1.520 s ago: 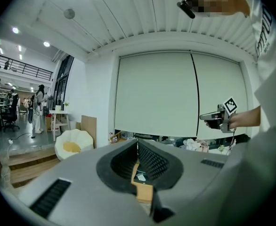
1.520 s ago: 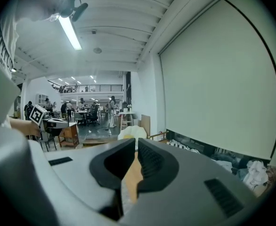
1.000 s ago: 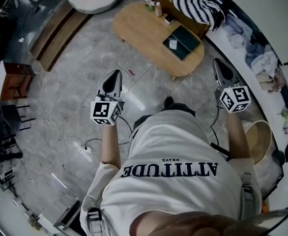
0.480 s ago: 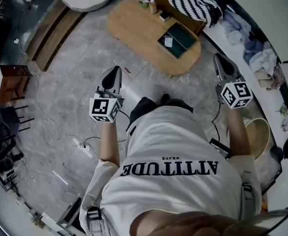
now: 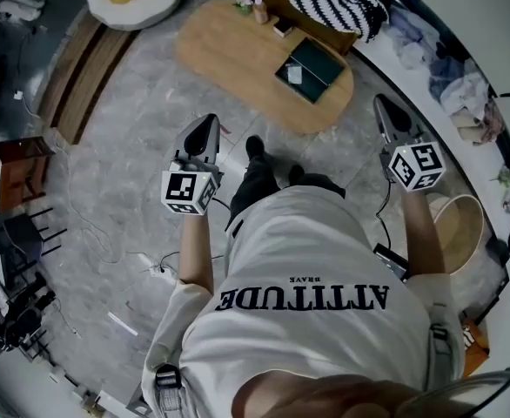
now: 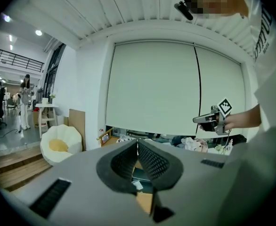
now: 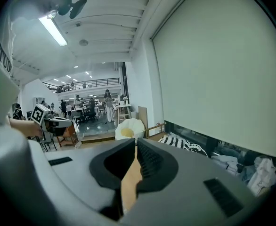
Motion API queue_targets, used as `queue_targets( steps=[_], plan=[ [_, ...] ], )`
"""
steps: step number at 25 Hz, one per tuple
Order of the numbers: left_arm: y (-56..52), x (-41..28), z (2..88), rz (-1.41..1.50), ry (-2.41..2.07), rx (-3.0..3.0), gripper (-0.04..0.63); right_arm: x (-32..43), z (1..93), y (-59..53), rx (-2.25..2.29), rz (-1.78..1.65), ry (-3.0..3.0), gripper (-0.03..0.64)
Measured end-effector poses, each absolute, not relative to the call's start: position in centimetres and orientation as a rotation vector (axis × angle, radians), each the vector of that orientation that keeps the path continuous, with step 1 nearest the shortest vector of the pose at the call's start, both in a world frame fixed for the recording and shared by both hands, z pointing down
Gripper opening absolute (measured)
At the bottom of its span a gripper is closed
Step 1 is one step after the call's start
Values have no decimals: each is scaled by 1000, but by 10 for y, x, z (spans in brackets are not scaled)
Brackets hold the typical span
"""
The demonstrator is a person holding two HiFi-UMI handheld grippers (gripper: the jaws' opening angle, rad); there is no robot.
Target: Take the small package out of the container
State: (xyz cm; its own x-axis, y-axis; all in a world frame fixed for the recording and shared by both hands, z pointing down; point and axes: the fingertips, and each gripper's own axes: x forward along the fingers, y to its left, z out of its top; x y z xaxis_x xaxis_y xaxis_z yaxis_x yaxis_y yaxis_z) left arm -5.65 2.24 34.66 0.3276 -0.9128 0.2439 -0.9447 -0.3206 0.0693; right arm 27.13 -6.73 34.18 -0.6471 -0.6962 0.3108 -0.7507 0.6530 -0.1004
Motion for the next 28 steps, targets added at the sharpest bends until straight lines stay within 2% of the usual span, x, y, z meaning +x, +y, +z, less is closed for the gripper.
queue_targets(
  steps=[11, 28],
  plan=[
    [-75, -102, 372, 268, -1482, 2482, 23, 203, 366, -103, 1192, 398, -2525, 23],
    [-163, -161, 475, 341, -1132, 2500, 23, 129, 435, -170, 1247, 496, -2348, 23]
  ],
)
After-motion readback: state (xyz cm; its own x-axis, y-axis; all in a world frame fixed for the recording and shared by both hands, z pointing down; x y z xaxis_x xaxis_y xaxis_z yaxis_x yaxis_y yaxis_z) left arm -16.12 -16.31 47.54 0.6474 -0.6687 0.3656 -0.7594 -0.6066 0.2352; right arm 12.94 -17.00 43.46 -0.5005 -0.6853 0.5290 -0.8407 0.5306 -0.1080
